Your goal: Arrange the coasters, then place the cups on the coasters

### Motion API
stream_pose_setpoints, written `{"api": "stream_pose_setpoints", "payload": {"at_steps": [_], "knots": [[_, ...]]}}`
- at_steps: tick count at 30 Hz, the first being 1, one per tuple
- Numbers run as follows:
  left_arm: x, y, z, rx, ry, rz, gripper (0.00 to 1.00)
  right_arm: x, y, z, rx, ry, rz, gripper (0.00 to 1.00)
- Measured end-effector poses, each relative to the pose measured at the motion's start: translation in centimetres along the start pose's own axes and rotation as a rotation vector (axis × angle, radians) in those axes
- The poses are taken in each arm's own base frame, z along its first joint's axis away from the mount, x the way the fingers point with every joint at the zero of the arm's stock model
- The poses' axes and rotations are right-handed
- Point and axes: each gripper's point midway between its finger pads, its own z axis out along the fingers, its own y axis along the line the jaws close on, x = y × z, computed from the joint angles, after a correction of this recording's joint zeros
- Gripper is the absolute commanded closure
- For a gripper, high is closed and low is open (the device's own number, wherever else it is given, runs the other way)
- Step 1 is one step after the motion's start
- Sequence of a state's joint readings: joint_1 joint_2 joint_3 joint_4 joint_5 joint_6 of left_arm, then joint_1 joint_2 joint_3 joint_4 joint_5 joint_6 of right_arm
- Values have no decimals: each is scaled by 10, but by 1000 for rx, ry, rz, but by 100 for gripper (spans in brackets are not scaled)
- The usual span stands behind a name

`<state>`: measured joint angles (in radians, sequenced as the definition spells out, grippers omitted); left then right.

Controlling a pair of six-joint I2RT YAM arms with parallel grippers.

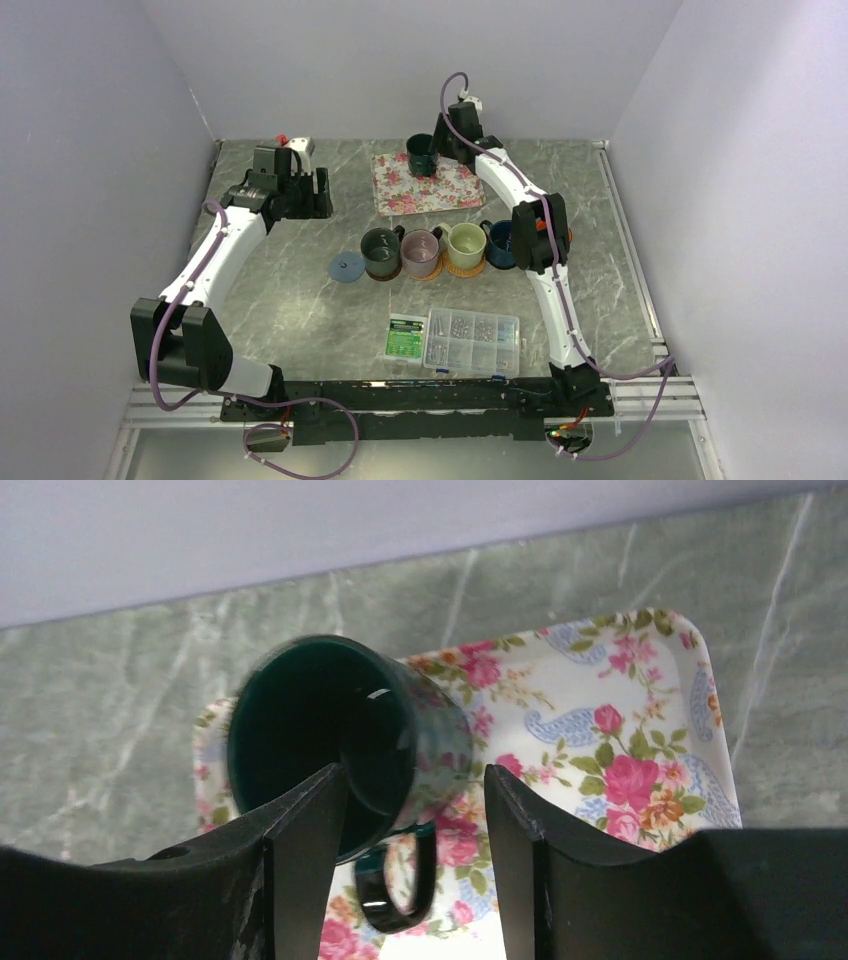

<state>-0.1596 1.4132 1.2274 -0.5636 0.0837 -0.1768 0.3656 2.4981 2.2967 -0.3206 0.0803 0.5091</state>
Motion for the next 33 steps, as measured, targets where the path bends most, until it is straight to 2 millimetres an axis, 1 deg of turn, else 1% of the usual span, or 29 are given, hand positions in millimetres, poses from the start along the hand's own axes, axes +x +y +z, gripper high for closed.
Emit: {"api": "stream_pose_setpoints", "payload": {"at_steps": [1, 4, 8, 13, 15, 16, 18, 21, 25, 28, 29, 31, 33], "knots": [[0, 0, 0, 1, 1, 0, 25, 9, -6, 5, 13, 20, 1, 45], [0, -1, 0, 3, 1, 0, 25, 23, -18, 14, 29, 52, 13, 48], [0, -1, 0, 5, 0, 0, 25, 23, -22, 17, 30, 51, 24, 55], [-1, -1, -2, 6, -5, 0, 25, 23, -21, 18, 21, 54, 30, 79], [-2, -1, -2, 6, -7, 1, 25, 24, -19, 18, 9, 56, 34, 92], [-2, -1, -3, 7, -8, 1, 25, 24, -20, 19, 7, 56, 27, 100], [-2, -1, -3, 7, -8, 0, 25, 30, -22, 19, 1, 75, 24, 100], [-2, -2, -3, 8, -10, 1, 25, 32, -17, 19, -47, 78, -10, 100], [-5, -1, -8, 39, -25, -16, 25, 32, -12, 12, -122, 89, -131, 100], [-16, 7, -16, 75, -71, -47, 26, 30, -3, 5, -191, 97, -230, 100], [-19, 10, -18, 81, -89, -54, 26, 29, 1, 1, -212, 97, -251, 100], [-24, 12, -23, 100, -116, -60, 26, 26, 10, -12, -262, 103, -301, 100], [-29, 3, -26, 152, -136, -51, 27, 20, 22, -32, -312, 100, -345, 100]]}}
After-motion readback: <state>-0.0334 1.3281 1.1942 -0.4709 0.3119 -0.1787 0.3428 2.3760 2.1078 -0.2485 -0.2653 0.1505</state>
